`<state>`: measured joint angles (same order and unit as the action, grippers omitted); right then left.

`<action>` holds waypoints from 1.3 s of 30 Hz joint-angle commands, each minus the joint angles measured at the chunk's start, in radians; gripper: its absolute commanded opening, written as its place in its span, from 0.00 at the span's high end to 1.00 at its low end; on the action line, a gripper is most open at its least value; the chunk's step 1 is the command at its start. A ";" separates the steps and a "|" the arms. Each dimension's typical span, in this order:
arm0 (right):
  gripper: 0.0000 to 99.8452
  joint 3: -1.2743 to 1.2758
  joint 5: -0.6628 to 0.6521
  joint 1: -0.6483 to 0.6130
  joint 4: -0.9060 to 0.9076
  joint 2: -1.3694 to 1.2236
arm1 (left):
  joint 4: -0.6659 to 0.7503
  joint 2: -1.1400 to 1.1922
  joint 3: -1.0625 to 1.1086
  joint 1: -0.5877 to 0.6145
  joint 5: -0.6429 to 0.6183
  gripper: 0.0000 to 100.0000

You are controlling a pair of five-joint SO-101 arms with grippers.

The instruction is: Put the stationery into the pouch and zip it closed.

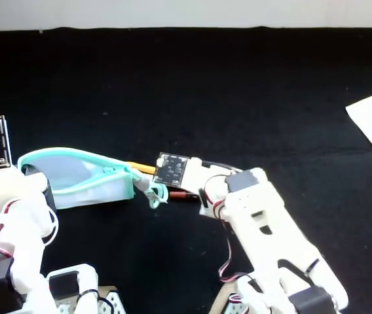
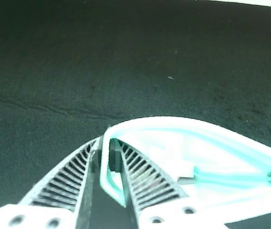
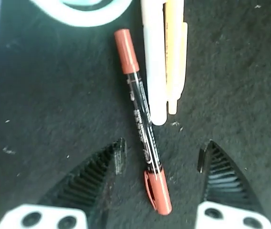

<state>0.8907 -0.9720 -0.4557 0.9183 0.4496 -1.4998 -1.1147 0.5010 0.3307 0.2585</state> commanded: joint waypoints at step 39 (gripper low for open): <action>0.99 -0.277 0.193 0.194 0.088 0.045 | -0.006 0.012 0.035 -0.019 0.005 0.99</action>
<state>0.6529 -0.8263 -0.2746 0.9490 0.2946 -1.4998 -1.1147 0.5010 0.3307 0.2585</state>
